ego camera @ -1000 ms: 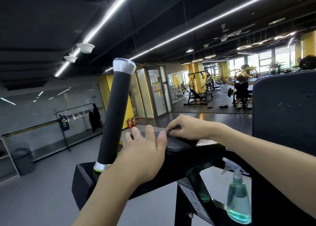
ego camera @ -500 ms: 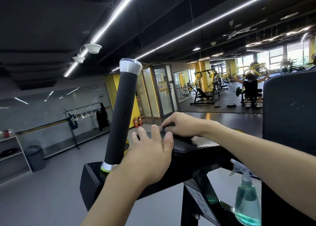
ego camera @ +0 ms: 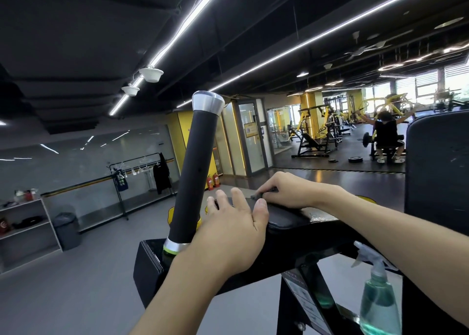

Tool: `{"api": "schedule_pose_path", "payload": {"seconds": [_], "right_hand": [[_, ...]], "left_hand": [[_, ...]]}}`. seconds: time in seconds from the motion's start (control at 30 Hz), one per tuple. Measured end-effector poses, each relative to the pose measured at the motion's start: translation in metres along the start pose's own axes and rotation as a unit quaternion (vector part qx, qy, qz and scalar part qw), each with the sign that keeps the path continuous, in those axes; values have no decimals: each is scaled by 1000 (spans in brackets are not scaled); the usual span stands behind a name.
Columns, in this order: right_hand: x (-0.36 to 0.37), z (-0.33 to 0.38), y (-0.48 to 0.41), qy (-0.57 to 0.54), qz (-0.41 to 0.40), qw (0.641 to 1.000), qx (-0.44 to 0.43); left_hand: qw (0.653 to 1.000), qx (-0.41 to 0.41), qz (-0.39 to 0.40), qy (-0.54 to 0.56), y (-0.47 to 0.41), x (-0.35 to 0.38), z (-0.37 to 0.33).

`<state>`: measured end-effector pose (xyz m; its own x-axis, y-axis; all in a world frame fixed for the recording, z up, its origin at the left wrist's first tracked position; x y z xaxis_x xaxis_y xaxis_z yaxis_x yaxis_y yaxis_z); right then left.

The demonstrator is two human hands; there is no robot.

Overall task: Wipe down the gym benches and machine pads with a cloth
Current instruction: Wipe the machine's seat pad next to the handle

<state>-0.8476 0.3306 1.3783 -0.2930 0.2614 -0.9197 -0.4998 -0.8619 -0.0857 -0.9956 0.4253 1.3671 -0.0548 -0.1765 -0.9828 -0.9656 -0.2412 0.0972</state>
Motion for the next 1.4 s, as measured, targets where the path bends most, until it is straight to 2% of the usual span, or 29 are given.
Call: {"api": "schedule_pose_path", "payload": {"seconds": [0.07,0.2,0.33,0.5,0.6,0.67,0.83,0.93,1.0,1.13,1.3,1.4], "right_hand": [[1,3,3,5,2,1000,0],[0,16,19,-44,1,996,-79],[0,3,21,7,7,1000,0],[1,21,41,-33,-19,996,-80],[1,13,47,-16,-18,999,-47],[1,7,49,7,-19,1000,-5],[5,25,74,-26,-50,995,-77],[6,21,78,-16,-53,998,-35],[7,23,81,14,-59,998,-15],[9,42,92,-17,-68,994,-78],[4,39,81,2,-42,999,-25],[5,46,73,-11,-57,996,-67]], "left_hand": [[1000,2,0,1,1,0,-1],[1000,4,1,2,0,-1,1],[1000,0,8,-2,2,-1,-2],[1000,6,-4,2,-1,0,1],[1000,2,-15,8,-2,1,1],[999,2,-42,12,-2,2,-1],[988,21,-143,59,3,1,-5],[983,6,-169,67,6,-5,-2],[986,-18,-159,39,9,-6,-1],[986,-22,-164,-5,11,-4,-1],[982,-32,-181,-41,8,-3,-1],[980,-35,-191,-49,6,-2,-1]]}}
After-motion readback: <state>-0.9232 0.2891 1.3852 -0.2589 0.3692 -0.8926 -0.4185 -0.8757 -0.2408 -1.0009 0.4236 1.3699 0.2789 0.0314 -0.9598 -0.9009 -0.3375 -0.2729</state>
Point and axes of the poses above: each hand's wrist, its own y-axis away from the middle knuckle, its own x-axis out of the palm, z = x × y, the point moved 3 cm from there along -y, towards the middle knuckle, and after that the axes turned 15 degrees about z, right-handed, at the moved point
